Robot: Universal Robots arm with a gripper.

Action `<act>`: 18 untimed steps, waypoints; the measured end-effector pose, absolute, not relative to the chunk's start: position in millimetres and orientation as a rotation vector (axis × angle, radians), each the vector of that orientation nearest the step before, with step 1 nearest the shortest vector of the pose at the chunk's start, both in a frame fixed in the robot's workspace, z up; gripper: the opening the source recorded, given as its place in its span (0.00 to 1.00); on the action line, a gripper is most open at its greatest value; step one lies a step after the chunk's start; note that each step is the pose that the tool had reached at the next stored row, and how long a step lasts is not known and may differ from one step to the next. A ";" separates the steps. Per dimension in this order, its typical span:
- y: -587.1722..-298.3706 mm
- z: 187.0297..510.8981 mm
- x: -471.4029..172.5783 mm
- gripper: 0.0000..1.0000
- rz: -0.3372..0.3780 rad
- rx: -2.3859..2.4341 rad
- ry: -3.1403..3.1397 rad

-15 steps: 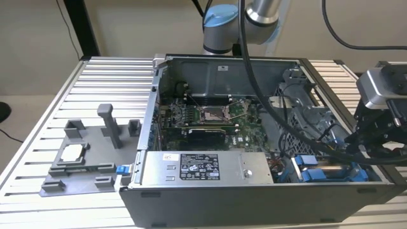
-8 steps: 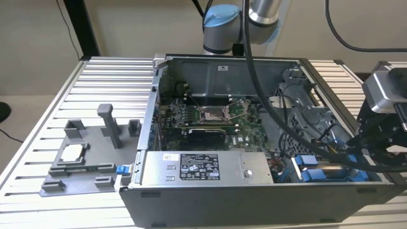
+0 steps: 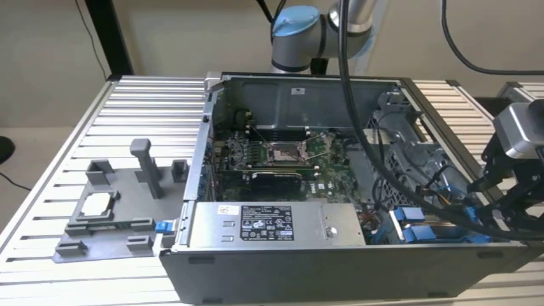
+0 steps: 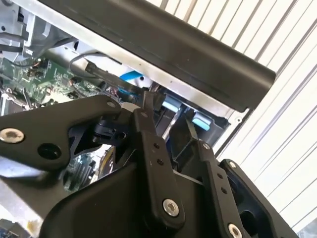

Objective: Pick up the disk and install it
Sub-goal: 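Insert the second disk wire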

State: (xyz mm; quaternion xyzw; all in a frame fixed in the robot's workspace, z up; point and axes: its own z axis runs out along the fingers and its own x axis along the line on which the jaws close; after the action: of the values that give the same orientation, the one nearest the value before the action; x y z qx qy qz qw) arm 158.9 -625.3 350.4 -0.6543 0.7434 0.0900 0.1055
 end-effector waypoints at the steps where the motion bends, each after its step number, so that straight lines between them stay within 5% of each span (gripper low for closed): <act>1: -625.0 349.2 159.0 1.00 0.269 -1.924 2.190; 18: -634.6 345.7 156.4 1.00 0.361 -1.835 2.171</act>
State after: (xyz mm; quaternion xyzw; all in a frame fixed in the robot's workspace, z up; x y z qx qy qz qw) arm 156.4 -634.6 345.7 -0.6342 0.7505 0.1249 0.1377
